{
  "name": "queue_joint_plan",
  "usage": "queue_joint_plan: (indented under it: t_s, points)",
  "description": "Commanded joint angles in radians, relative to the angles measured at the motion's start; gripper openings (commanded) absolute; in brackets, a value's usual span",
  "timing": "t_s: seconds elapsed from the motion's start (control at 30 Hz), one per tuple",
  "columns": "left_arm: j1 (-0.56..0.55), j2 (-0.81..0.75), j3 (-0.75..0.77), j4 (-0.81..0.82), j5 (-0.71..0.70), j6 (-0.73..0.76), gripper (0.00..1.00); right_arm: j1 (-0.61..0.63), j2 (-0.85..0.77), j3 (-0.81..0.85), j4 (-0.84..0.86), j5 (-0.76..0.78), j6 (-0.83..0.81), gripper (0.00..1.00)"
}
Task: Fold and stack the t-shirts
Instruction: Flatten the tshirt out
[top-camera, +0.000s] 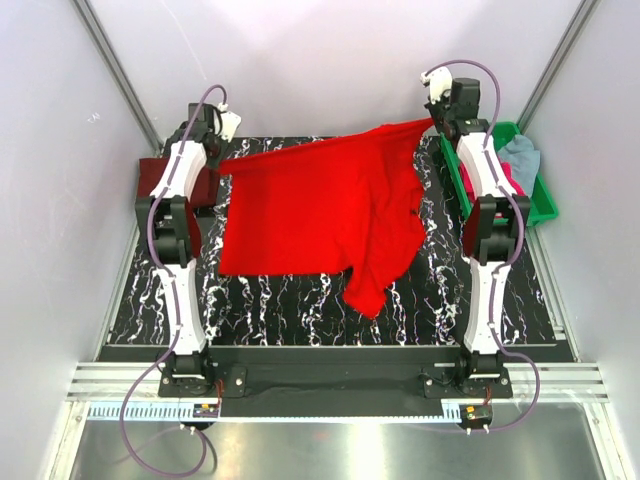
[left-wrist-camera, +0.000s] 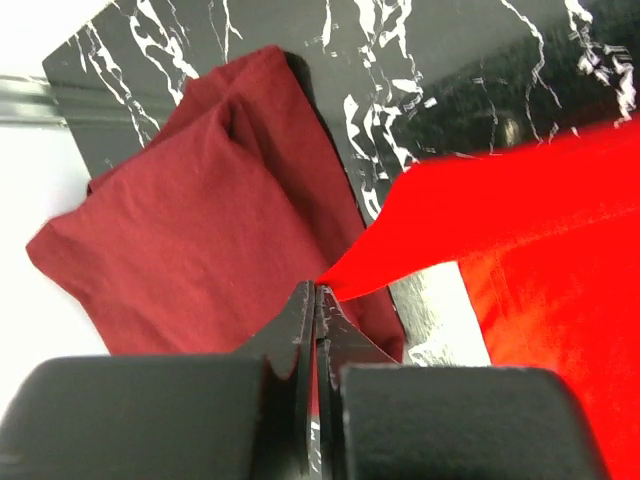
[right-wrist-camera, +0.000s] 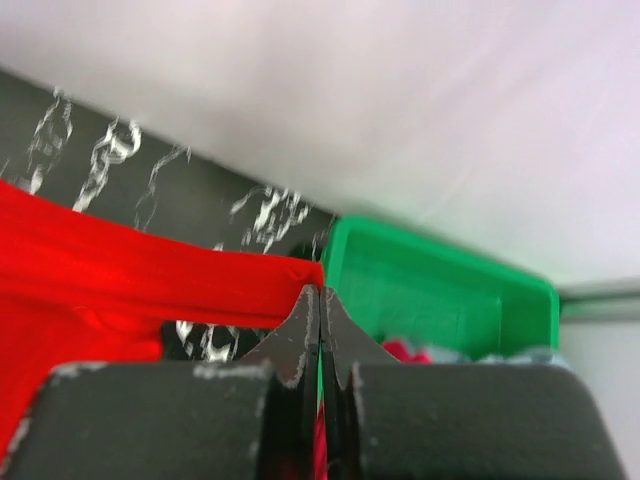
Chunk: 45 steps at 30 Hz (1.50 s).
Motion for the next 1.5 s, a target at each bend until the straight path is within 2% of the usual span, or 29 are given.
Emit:
queue_joint_plan:
  t_s: [0.0,0.1,0.2,0.33,0.4,0.47,0.5,0.53,0.67,0.8,0.87,0.97,1.07,1.17,1.3,1.4,1.47]
  points:
    - [0.006,-0.044,0.075,0.062,-0.097,0.039,0.0,-0.005,0.013,0.147,-0.011,0.057,-0.023,0.0]
    - [-0.012,-0.108,-0.083,0.162,-0.134,0.07,0.0,0.018,-0.016,0.08,-0.005,0.056,-0.023,0.0]
    - [-0.014,-0.174,-0.139,0.184,-0.131,0.066,0.0,0.029,-0.104,-0.061,0.044,0.053,-0.003,0.0]
    - [-0.038,-0.294,-0.192,0.155,-0.108,0.036,0.0,0.038,-0.214,-0.185,0.015,0.054,-0.002,0.0]
    - [-0.043,-0.363,-0.229,0.121,-0.09,0.001,0.0,0.038,-0.331,-0.241,0.0,0.056,0.02,0.0]
    - [-0.048,-0.532,-0.307,0.116,-0.059,-0.034,0.0,0.038,-0.477,-0.362,-0.041,0.05,0.066,0.0]
    - [-0.049,-0.533,-0.338,0.116,-0.059,-0.043,0.0,0.036,-0.536,-0.362,-0.054,0.045,0.081,0.0]
    - [-0.049,-0.628,-0.37,0.118,-0.047,-0.051,0.0,0.038,-0.594,-0.434,-0.064,0.045,0.095,0.0]
    - [-0.078,-0.849,-0.501,0.116,-0.058,-0.077,0.0,0.036,-0.95,-0.555,-0.103,0.019,0.161,0.0]
    - [-0.156,-1.088,-0.588,0.144,-0.125,-0.06,0.0,0.036,-1.139,-0.511,-0.205,0.031,0.23,0.0]
    - [-0.228,-1.148,-0.593,0.141,-0.143,-0.056,0.0,0.038,-1.23,-0.5,-0.251,0.026,0.259,0.0]
    - [-0.239,-1.224,-0.533,0.089,-0.133,-0.105,0.0,0.038,-1.322,-0.447,-0.316,0.034,0.279,0.0]
    - [-0.235,-1.28,-0.46,0.076,-0.16,-0.082,0.0,0.032,-1.395,-0.372,-0.345,0.037,0.241,0.0]
    - [-0.235,-1.322,-0.397,0.085,-0.188,-0.051,0.0,0.021,-1.414,-0.275,-0.328,0.1,0.173,0.0]
    - [-0.235,-1.31,-0.245,0.115,-0.228,0.009,0.0,0.019,-1.354,-0.088,-0.305,0.144,0.107,0.0]
    - [-0.238,-1.279,-0.211,0.118,-0.236,0.059,0.0,0.018,-1.313,-0.081,-0.264,0.167,0.068,0.0]
    - [-0.239,-1.27,-0.243,0.118,-0.248,0.087,0.0,0.018,-1.293,-0.12,-0.206,0.187,0.034,0.0]
